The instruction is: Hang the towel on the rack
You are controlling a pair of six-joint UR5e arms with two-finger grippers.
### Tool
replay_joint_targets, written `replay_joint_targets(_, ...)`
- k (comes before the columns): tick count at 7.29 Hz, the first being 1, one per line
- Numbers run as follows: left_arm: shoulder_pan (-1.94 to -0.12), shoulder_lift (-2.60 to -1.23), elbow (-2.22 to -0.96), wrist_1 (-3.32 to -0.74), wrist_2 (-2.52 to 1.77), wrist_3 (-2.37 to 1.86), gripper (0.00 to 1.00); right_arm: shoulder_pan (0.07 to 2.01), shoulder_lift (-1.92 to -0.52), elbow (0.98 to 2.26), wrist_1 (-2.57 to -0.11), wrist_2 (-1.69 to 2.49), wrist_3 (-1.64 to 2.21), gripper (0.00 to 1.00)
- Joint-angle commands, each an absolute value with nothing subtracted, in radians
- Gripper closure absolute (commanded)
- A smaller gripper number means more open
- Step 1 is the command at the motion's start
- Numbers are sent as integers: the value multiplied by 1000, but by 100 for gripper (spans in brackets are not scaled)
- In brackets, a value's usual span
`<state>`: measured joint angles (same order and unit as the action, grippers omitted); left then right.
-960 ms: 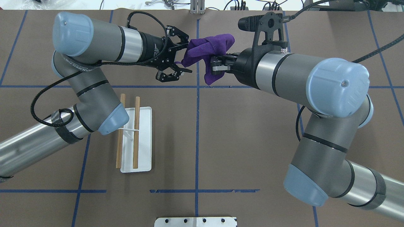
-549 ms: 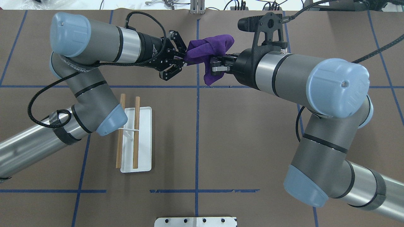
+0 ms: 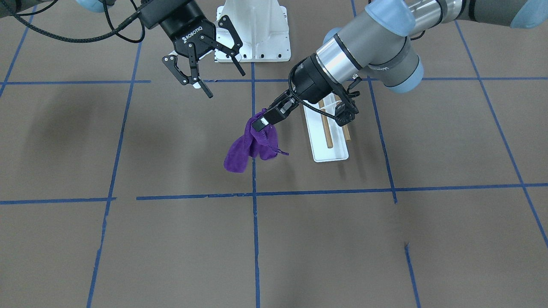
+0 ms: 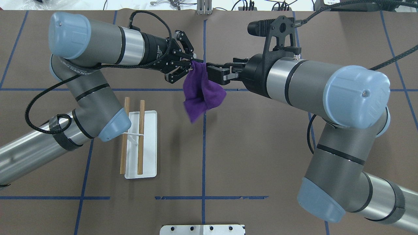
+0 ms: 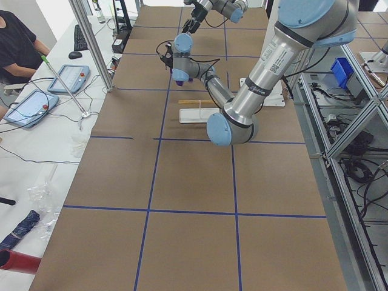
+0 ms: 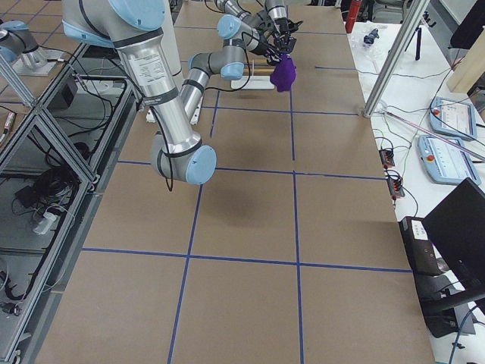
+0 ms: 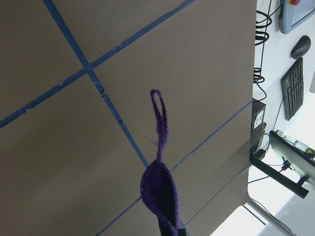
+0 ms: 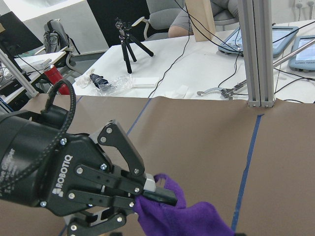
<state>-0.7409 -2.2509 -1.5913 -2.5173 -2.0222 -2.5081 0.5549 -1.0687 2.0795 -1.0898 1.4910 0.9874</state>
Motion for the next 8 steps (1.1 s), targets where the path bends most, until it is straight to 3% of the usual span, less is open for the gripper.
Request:
replay_joint_targets(1,-741,-2249,-1597,-2517,-2022,-2508,100,560,-1118,2127,-1097,1508,979,0)
replay_joint_targets(4,-741,-2253,-1620,-2493,-2019,-2508,100,668,-1315,2258,-1097,1731,976,0)
replay_joint_targets(6,-741,-2260,-1727,-2390,-1993,-2473,100,945,-1385,2249,-1098,2101,974,0)
replay_joint_targets(8,-715,-2263,-1854,-2263,-1811,-2395,100,1098,-1495,2209,-1100,2215,863,0)
